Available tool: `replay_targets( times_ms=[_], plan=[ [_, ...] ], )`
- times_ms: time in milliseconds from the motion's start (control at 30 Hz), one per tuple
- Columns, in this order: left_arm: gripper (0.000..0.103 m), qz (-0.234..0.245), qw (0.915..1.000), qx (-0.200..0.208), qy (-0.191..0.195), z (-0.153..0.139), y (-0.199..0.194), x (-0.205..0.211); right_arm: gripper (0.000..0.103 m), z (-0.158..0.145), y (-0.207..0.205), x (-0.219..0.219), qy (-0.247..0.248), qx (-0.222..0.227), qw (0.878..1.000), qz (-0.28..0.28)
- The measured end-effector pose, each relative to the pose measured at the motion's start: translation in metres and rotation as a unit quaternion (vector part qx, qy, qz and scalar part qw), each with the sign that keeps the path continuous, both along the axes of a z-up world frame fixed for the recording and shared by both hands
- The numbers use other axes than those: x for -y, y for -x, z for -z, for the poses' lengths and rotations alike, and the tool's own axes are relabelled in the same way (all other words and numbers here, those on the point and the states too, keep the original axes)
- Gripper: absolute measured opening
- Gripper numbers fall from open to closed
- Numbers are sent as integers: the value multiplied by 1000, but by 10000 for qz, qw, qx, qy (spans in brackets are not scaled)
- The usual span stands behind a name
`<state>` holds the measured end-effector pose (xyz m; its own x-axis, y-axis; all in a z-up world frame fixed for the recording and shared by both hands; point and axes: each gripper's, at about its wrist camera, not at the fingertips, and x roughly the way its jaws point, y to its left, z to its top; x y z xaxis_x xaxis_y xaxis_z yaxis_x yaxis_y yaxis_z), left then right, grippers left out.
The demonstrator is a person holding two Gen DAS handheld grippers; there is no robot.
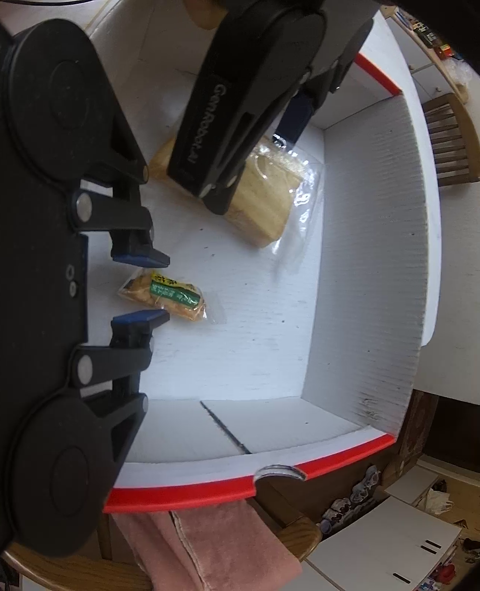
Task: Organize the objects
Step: 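Carry bread and snack packet into the red shoebox and open both tools, then withdraw both tools from the shoebox back over the table items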
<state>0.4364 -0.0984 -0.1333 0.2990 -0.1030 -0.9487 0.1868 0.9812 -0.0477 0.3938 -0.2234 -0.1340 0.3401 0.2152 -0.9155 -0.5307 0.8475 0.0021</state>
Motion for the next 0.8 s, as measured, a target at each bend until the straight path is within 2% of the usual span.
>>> replay_targets(
  times_ms=[167,400,800],
  plan=[
    [79,-66,9999,25,78,-2,2,-2,37,-7,0,8,-141,54,9998,110],
    [79,-57,9990,378,230,-20,11,-1,45,-25,11,17,-404,197,9989,111],
    [79,71,9915,1132,643,-78,54,-4,47,-76,44,29,-943,625,9935,143]
  ],
)
